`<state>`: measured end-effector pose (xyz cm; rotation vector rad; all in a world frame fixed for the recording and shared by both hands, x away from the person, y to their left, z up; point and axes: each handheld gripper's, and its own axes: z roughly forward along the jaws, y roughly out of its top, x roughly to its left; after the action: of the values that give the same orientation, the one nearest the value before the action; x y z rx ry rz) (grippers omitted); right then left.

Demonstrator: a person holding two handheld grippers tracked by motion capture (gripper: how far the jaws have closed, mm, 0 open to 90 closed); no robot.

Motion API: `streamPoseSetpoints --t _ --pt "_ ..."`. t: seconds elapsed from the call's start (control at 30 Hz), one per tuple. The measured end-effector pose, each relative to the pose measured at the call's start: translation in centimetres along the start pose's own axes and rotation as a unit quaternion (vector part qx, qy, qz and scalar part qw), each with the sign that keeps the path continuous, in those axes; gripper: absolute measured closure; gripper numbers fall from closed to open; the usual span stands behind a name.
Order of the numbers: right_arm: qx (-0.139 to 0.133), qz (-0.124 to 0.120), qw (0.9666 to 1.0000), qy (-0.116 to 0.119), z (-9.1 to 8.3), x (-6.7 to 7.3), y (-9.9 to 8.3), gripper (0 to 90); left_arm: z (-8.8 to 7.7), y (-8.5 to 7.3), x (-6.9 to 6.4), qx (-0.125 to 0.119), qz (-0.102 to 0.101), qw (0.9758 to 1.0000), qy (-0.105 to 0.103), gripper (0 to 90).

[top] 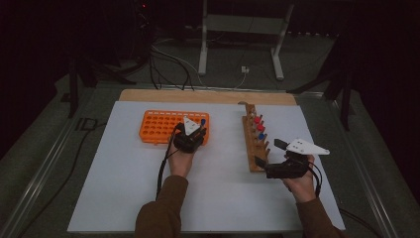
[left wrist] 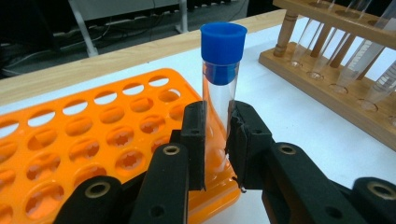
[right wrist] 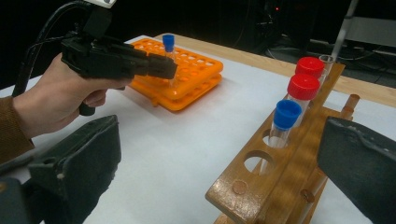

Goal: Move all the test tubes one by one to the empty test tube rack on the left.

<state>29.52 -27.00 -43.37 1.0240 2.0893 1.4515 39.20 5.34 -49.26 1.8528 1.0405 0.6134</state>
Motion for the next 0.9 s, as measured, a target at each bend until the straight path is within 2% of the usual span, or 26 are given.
streamPoseSetpoints --t 0.1,0.27,0.47,0.67,0.9 --pt "0.003 0.000 1.0000 0.002 0.1 0.1 0.0 0.3 0.1 0.0 0.0 0.003 0.001 1.0000 0.001 77.5" --pt "0.004 -0.001 1.0000 0.003 0.3 0.2 0.0 0.3 0.5 -0.4 -0.2 0.021 0.010 0.9997 0.002 77.5" --pt "0.004 -0.001 1.0000 0.002 0.3 0.1 0.0 0.3 0.4 -0.4 0.1 0.020 -0.003 0.9998 0.000 76.5" --pt "0.004 0.000 1.0000 0.001 0.3 0.0 0.0 0.3 -0.2 -0.6 0.6 0.009 -0.030 0.9995 -0.011 58.0" --pt "0.006 0.000 1.0000 -0.001 0.5 0.0 0.1 0.3 -1.7 -0.8 1.6 -0.009 -0.067 0.9972 -0.033 48.1"
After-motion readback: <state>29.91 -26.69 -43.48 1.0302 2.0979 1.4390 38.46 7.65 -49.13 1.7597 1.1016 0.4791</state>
